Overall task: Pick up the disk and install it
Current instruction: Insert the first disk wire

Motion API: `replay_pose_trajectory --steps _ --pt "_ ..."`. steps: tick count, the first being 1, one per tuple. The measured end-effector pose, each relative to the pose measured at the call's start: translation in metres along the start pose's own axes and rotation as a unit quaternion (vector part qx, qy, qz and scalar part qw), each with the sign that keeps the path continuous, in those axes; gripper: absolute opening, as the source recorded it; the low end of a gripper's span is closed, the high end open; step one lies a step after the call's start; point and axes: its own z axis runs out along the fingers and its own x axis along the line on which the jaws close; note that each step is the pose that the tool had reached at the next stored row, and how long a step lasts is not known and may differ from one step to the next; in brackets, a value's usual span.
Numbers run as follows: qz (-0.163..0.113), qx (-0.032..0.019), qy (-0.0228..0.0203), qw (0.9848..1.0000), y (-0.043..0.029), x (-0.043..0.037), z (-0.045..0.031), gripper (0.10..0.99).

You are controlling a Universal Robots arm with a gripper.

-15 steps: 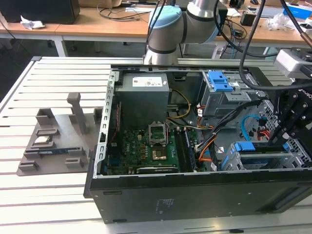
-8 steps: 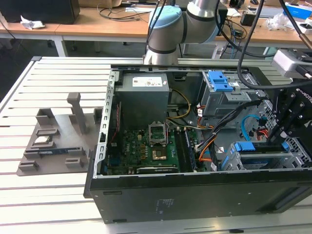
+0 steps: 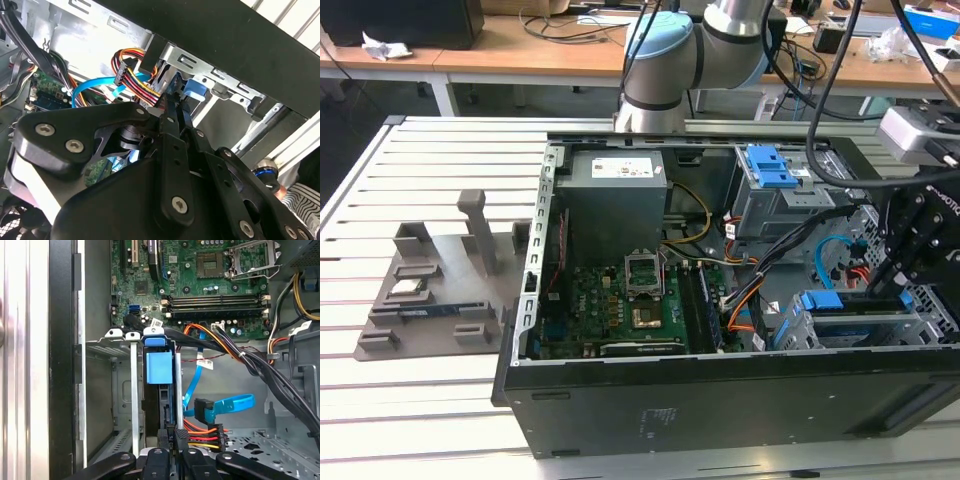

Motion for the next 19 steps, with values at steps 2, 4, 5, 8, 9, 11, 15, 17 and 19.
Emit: replay_pose_trajectory --steps 2,4,5,8,9,11,15,17,19 --pt "0.0 0.0 0.0 1.0 -0.0001 -0.0001 0.0014 0.169" --pt "0.0 0.0 0.0 1.0 -0.0001 -0.0001 0.002 0.169" --pt "0.0 0.0 0.0 1.0 -0.0002 -0.0001 0.002 0.169" --pt "0.0 -0.0002 -0.0007 1.0 -0.0001 -0.0002 0.0027 0.176" --pt "0.0 -0.0001 -0.0005 1.0 -0.0001 -0.0002 0.0026 0.176" --pt "0.0 0.0001 0.0 1.0 0.0 -0.0001 0.001 0.239" --pt "0.0 0.0008 0.0 1.0 0.0019 -0.0056 -0.0182 0.157" --pt "0.0 0.0009 -0.0001 1.0 0.0025 -0.0081 -0.0251 0.106" --pt "0.0 0.0009 0.0001 1.0 0.003 -0.0089 -0.031 0.106"
